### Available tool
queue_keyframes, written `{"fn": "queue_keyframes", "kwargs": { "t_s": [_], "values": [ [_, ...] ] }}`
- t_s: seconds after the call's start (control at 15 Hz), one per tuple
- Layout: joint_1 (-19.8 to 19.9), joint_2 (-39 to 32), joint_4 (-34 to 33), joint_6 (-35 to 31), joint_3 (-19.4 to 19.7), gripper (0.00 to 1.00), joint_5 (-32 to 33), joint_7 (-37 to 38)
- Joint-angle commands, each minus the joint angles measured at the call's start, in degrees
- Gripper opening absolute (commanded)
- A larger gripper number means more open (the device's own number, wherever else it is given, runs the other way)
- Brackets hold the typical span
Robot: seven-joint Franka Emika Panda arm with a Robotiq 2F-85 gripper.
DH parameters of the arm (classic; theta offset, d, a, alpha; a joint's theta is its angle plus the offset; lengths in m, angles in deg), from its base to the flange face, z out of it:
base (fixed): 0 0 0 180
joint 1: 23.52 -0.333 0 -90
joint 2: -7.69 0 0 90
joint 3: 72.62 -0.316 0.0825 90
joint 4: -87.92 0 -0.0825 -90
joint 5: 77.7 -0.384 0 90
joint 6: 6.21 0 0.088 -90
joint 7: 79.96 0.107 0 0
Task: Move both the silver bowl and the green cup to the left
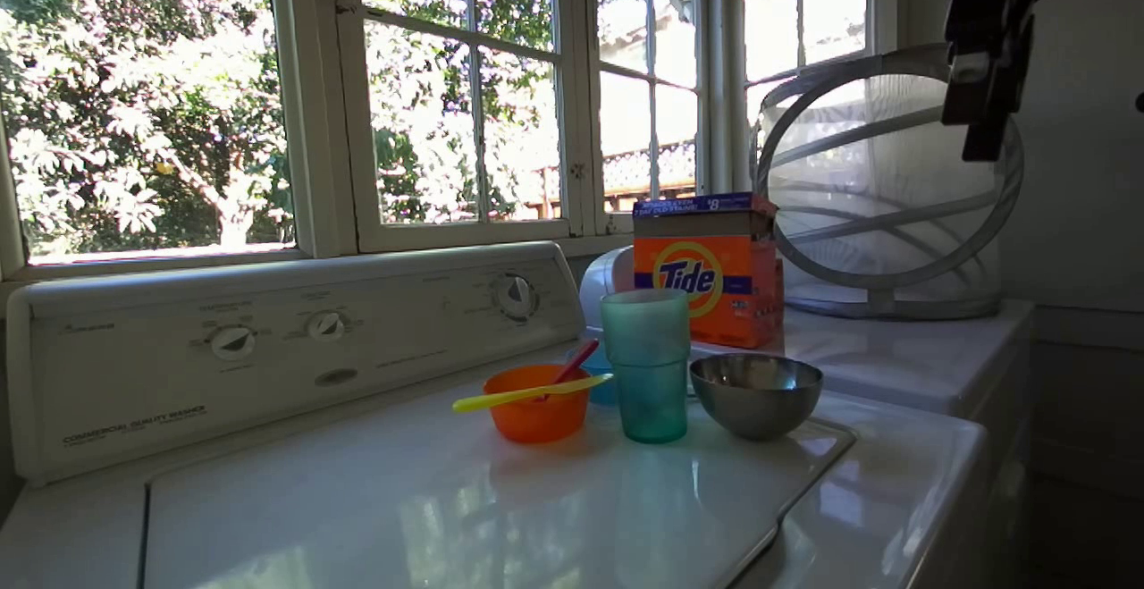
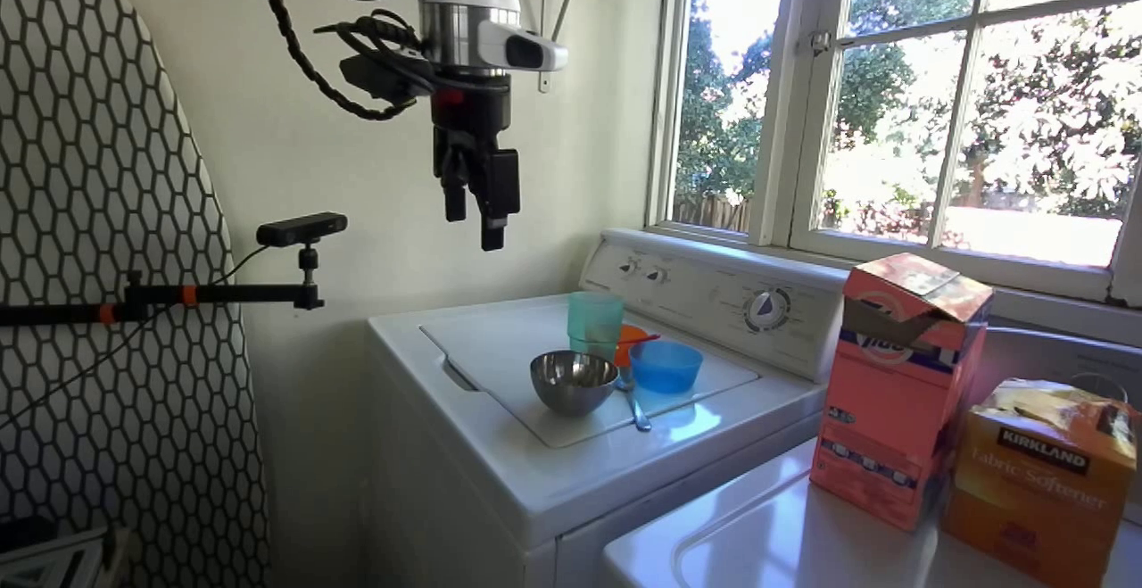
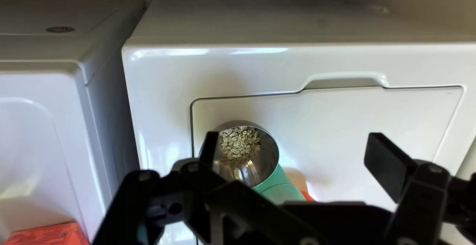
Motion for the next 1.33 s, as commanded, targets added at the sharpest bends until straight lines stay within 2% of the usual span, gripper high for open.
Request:
{"fn": "queue_keyframes", "kwargs": {
  "t_s": [0.0, 0.2, 0.33, 0.6, 0.93, 1.27],
  "values": [
    [-0.47, -3.14, -1.58, -3.62, 1.15, 1.00, -1.87, -4.37],
    [-1.69, -8.20, -3.93, -8.42, 3.12, 1.00, -5.24, -11.08],
    [-2.14, -13.08, -6.87, -8.18, 3.96, 1.00, -7.96, -14.53],
    [-0.71, -22.28, -12.65, -6.57, 2.51, 1.00, -9.87, -14.50],
    [1.77, -33.43, -20.91, -4.67, 0.55, 1.00, -8.67, -13.02],
    [5.33, -40.00, -25.73, -1.96, -0.90, 1.00, -8.26, -12.55]
  ]
}}
